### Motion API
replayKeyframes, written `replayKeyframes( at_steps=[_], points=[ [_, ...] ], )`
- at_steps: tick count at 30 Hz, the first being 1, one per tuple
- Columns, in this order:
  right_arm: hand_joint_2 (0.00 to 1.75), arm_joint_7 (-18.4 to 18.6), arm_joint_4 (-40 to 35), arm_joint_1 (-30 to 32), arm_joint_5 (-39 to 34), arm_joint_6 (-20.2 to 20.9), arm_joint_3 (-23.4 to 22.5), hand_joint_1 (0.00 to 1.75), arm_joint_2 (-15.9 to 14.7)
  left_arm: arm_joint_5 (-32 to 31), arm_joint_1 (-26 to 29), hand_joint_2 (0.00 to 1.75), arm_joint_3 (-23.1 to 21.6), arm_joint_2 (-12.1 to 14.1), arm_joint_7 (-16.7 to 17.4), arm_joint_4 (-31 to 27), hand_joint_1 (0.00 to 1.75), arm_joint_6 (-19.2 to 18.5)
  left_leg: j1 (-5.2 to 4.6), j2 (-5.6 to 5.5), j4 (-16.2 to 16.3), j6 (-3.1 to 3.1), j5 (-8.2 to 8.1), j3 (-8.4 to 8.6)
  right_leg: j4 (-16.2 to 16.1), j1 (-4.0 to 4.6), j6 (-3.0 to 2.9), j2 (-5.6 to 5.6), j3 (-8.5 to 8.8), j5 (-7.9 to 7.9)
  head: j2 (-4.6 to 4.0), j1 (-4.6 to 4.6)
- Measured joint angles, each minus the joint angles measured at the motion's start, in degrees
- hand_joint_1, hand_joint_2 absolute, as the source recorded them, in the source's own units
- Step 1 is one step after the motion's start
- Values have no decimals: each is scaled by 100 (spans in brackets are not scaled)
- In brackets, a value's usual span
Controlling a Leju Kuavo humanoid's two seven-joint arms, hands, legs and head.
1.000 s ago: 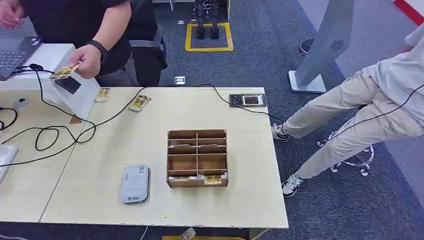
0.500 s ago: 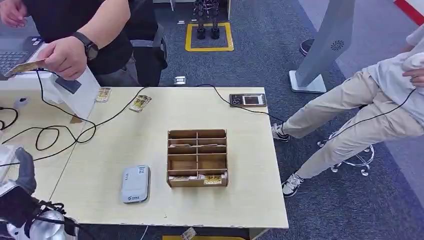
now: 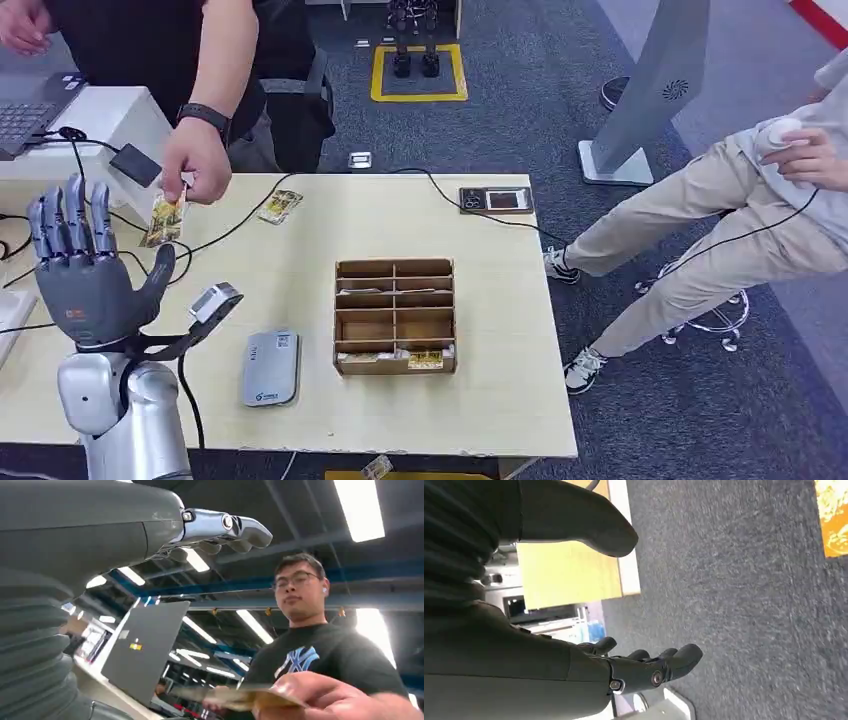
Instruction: Pass the card to the sensor for recognition and then transmit it.
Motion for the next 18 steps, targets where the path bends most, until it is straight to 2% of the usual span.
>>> replayKeyframes(
  at_steps=[2,4,7,10,13,15,16,18],
  points=[
    [175,-2,0,-3,13,-2,33,0,-22,-400,-47,175,-15,35,542,57,0,0,0,2,0,0,0,0,0,0,0,3,-3,0,0,0],
    [175,-22,0,-3,17,-2,64,0,-39,-591,-52,175,-204,176,1543,127,0,0,0,5,0,0,0,0,0,1,0,9,-6,1,0,0],
    [175,-50,2,-3,59,-7,131,0,-57,-622,-51,175,-809,608,2925,252,0,0,1,5,0,0,0,-1,1,2,-1,8,-7,1,0,-2],
    [175,-61,6,-4,83,-22,171,0,-81,-624,-48,175,-1326,999,3612,356,0,0,3,3,0,-2,2,-3,2,4,-1,6,-7,0,0,-2],
    [175,-68,11,-8,118,-37,217,0,-96,-624,-42,175,-1758,1299,4065,451,2,2,4,5,-1,-3,2,-6,3,3,-1,8,-7,0,0,-2],
    [175,-70,13,-6,120,-37,245,0,-103,-624,-29,175,-2006,1450,4232,472,2,4,2,5,0,-2,2,-6,2,1,0,9,-7,0,0,0],
    [175,-85,15,-6,122,-37,269,0,-105,-624,-19,175,-2105,1497,4265,477,175,7,2,5,0,-2,2,-7,2,1,0,8,-7,0,0,0],
    [175,-87,17,-5,125,-39,297,0,-112,-624,-1,175,-2262,1585,4289,488,175,4,1,4,0,-1,1,-9,1,0,0,8,-7,0,0,0]
  ],
)
